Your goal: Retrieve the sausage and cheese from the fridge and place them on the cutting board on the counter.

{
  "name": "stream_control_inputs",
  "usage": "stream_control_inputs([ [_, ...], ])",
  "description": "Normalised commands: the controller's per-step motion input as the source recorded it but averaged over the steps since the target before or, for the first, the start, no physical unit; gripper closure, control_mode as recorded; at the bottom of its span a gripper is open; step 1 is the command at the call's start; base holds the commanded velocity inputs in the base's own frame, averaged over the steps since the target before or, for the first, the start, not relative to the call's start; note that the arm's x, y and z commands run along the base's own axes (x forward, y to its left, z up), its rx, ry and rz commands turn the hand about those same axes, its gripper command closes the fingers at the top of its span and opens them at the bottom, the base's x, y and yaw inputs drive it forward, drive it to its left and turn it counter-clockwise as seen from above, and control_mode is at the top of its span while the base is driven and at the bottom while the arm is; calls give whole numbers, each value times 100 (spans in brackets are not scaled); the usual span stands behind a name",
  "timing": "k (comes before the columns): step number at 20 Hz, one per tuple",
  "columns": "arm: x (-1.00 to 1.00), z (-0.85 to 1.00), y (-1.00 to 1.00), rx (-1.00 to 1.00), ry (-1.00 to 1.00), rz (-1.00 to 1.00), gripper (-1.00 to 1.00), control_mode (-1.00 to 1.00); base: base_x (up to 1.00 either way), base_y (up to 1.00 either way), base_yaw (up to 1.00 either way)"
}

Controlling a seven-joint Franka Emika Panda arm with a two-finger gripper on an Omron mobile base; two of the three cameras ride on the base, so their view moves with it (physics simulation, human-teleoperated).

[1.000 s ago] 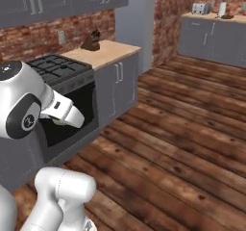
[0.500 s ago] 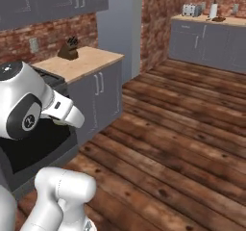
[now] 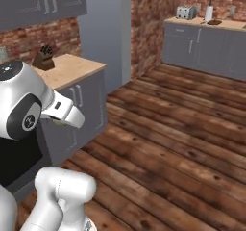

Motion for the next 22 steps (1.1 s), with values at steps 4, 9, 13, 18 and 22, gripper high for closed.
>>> stream_control_inputs([
  [4,0,0,0,0,0,0,100,100,100,-10,0],
  [9,0,0,0,0,0,0,100,100,100,-2,-2],
  [13,0,0,0,0,0,0,100,100,100,0,-4],
  [18,0,0,0,0,0,0,100,100,100,0,-6],
  [22,0,0,0,0,0,0,100,100,100,0,-5],
])
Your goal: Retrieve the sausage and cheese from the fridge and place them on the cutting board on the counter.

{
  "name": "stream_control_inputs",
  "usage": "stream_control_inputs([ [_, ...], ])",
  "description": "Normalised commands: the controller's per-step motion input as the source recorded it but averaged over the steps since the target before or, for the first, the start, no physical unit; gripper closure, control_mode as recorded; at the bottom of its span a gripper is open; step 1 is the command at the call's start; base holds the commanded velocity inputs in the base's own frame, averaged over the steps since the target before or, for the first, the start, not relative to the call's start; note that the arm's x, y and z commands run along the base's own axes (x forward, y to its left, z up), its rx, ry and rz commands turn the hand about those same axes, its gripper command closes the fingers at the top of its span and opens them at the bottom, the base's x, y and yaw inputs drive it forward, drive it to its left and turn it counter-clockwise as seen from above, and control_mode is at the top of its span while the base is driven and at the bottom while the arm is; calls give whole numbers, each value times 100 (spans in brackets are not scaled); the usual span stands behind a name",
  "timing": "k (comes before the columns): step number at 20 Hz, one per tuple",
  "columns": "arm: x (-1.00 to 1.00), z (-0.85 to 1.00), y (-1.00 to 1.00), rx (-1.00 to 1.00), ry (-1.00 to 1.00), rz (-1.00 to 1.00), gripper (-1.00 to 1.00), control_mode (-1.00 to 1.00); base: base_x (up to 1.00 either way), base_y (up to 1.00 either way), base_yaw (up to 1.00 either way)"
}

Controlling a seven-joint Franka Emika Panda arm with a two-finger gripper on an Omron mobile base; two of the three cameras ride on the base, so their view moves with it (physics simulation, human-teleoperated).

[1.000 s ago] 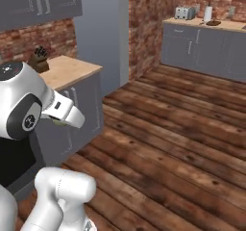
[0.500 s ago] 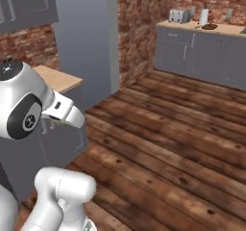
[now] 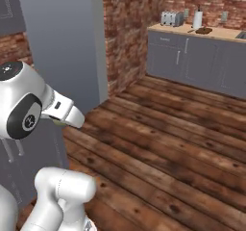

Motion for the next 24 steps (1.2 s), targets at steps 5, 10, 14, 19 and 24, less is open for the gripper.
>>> stream_control_inputs([
  [5,0,0,0,0,0,0,100,100,100,0,-5],
  [10,0,0,0,0,0,0,100,100,100,0,-5],
  [14,0,0,0,0,0,0,100,100,100,0,-8],
  [19,0,0,0,0,0,0,100,100,100,0,-11],
  [24,0,0,0,0,0,0,100,100,100,21,-16],
])
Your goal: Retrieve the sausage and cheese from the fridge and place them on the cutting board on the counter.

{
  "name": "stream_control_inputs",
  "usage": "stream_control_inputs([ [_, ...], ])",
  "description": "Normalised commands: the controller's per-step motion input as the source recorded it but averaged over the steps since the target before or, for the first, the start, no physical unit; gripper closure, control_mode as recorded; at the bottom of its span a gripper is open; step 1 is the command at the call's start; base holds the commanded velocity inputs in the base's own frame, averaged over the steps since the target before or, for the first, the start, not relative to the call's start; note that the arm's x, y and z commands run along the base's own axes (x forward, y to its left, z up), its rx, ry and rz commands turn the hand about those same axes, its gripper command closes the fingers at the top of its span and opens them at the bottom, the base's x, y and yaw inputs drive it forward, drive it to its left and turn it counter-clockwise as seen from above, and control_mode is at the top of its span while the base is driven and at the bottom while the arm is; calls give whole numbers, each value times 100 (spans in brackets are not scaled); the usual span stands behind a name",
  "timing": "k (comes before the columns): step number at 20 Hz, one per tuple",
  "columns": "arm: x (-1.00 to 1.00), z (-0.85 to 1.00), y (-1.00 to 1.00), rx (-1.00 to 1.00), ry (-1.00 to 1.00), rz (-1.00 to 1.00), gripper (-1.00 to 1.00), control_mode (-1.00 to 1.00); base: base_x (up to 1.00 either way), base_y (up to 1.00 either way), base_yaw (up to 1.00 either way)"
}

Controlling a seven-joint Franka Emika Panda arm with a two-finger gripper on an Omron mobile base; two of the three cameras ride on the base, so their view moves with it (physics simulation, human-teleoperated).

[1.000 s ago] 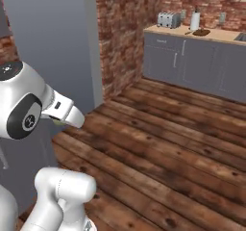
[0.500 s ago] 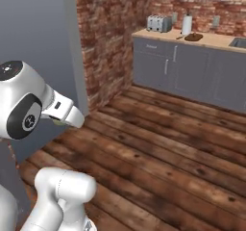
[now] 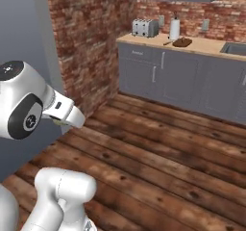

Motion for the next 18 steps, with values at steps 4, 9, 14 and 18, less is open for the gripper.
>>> stream_control_inputs([
  [4,0,0,0,0,0,0,100,100,100,29,-18],
  [9,0,0,0,0,0,0,100,100,100,39,-11],
  [14,0,0,0,0,0,0,100,100,100,26,-3],
  [18,0,0,0,0,0,0,100,100,100,0,0],
])
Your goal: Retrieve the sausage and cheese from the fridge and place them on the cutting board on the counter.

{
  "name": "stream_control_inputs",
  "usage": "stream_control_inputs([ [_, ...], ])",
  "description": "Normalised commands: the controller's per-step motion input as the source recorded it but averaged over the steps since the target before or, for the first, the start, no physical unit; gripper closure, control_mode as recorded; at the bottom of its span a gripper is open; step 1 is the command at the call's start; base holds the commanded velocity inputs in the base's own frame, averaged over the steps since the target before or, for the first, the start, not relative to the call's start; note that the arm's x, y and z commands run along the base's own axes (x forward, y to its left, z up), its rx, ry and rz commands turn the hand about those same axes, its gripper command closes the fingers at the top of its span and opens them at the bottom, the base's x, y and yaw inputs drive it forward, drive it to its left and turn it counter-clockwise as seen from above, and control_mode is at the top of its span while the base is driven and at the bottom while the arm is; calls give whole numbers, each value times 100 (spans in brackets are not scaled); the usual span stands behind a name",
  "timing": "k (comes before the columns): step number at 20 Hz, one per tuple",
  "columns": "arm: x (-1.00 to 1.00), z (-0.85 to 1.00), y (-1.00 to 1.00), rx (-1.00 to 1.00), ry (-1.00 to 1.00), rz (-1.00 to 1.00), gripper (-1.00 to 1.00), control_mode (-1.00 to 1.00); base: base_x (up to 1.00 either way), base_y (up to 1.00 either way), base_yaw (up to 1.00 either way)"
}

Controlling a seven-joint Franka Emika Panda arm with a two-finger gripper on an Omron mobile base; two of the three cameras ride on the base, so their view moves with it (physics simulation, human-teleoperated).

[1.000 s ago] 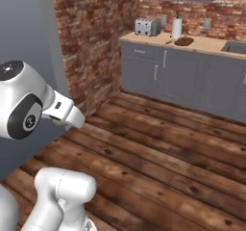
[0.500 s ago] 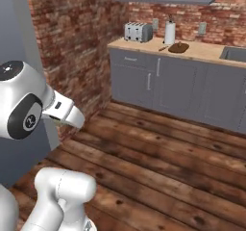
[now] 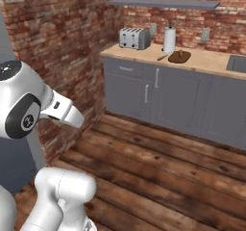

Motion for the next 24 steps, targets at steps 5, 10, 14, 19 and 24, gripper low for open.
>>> stream_control_inputs([
  [5,0,0,0,0,0,0,100,100,100,-11,-1],
  [10,0,0,0,0,0,0,100,100,100,-1,-6],
  [14,0,0,0,0,0,0,100,100,100,0,-6],
  [19,0,0,0,0,0,0,100,100,100,-2,-5],
  [24,0,0,0,0,0,0,100,100,100,0,-9],
])
